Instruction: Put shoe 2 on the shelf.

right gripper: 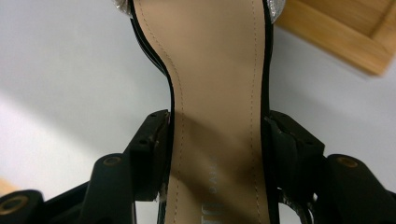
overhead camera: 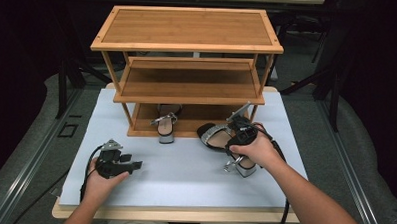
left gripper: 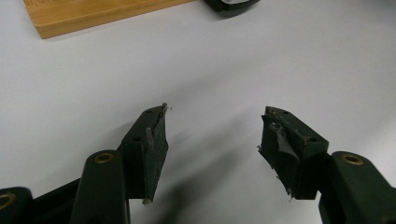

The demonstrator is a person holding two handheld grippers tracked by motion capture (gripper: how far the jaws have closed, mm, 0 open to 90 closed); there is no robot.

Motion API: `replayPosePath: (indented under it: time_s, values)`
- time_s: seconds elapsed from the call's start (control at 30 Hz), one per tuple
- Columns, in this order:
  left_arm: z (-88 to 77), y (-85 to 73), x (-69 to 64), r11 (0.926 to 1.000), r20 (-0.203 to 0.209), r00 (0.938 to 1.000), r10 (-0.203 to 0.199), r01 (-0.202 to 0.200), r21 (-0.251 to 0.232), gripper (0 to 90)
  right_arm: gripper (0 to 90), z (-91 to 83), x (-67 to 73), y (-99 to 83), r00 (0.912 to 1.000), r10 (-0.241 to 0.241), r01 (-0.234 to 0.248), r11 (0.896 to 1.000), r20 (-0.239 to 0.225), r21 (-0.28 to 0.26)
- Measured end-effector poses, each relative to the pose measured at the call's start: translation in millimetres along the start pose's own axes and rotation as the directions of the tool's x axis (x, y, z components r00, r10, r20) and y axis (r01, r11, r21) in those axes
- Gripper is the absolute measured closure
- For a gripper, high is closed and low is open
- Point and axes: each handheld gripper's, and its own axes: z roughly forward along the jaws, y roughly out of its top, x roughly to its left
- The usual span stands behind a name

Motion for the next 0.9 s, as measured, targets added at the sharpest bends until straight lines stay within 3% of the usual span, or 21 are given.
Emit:
replayPosePath:
  time_s: [0.1, 0.23, 0.4, 0.47, 0.5, 0.57, 0.6, 0.63, 0.67, 0.7, 0.73, 0.8, 0.83, 0.9]
  values:
    - [-0.7, -0.2, 0.7, 1.0000, 0.002, 1.0000, -0.003, 0.003, 0.002, 40.5, 42.4, 9.7, 4.5, 11.0, 0.9999, 0.011, -0.011, 1.000, 0.004, -0.012]
    - [-1.0, 0.0, 0.4, 1.0000, 0.002, 1.0000, -0.002, 0.002, -0.001, 40.4, 42.4, 22.6, 10.3, 25.8, 0.9978, 0.064, -0.063, 0.997, 0.016, -0.038]
    - [-0.5, -0.2, 0.9, 1.0000, 0.003, 1.0000, -0.001, 0.001, 0.001, 40.4, 42.2, 36.3, 15.5, 36.9, 0.9924, 0.121, -0.120, 0.993, 0.025, -0.017]
    - [-0.3, -0.3, 1.2, 1.0000, 0.004, 1.0000, 0.000, 0.000, 0.002, 40.5, 41.8, 41.8, 18.7, 39.4, 0.9872, 0.160, -0.160, 0.986, -0.005, -0.037]
    - [-0.2, -0.3, 1.3, 1.0000, 0.004, 1.0000, -0.002, 0.002, 0.004, 40.4, 41.7, 40.9, 19.0, 40.7, 0.9870, 0.161, -0.161, 0.987, -0.011, -0.009]
    - [-0.5, -0.3, 1.0, 1.0000, 0.003, 1.0000, -0.003, 0.003, 0.001, 40.5, 41.3, 46.8, 21.4, 41.9, 0.9848, 0.172, -0.172, 0.985, -0.028, -0.016]
    - [-0.9, -0.2, 0.9, 1.0000, 0.005, 1.0000, -0.001, 0.001, 0.002, 40.4, 41.0, 44.7, 21.7, 43.4, 0.9875, 0.156, -0.156, 0.987, -0.019, 0.043]
    - [-1.1, -0.2, 0.8, 1.0000, 0.004, 1.0000, -0.001, 0.001, -0.001, 40.5, 40.7, 46.3, 23.9, 42.5, 0.9892, 0.145, -0.146, 0.989, 0.017, 0.012]
    - [-1.1, -0.3, 0.8, 1.0000, 0.004, 1.0000, -0.001, 0.001, -0.001, 40.5, 40.4, 44.3, 23.4, 42.9, 0.9900, 0.138, -0.137, 0.990, -0.029, 0.035]
    - [-1.0, -0.3, 1.0, 1.0000, 0.005, 1.0000, 0.001, -0.001, 0.001, 40.5, 39.8, 44.5, 25.2, 42.0, 0.9925, 0.122, -0.122, 0.992, 0.010, 0.008]
    - [-0.9, -0.3, 0.7, 1.0000, 0.003, 1.0000, -0.003, 0.003, 0.003, 40.4, 38.7, 43.8, 25.8, 41.6, 0.9926, 0.121, -0.121, 0.993, 0.004, 0.001]
    - [-0.8, -0.3, 0.6, 1.0000, 0.006, 1.0000, 0.002, -0.002, 0.002, 40.5, 37.0, 39.8, 27.6, 40.0, 0.9930, 0.117, -0.115, 0.990, 0.020, -0.076]
    - [-0.7, -0.2, 0.4, 1.0000, 0.006, 1.0000, 0.003, -0.003, 0.001, 40.5, 36.1, 34.3, 26.9, 40.1, 0.9940, 0.109, -0.110, 0.992, -0.008, -0.064]
    - [-0.7, -0.2, 0.3, 1.0000, 0.004, 1.0000, 0.002, -0.002, 0.000, 40.5, 35.8, 24.3, 29.4, 38.9, 0.9937, 0.110, -0.108, 0.988, 0.021, -0.107]
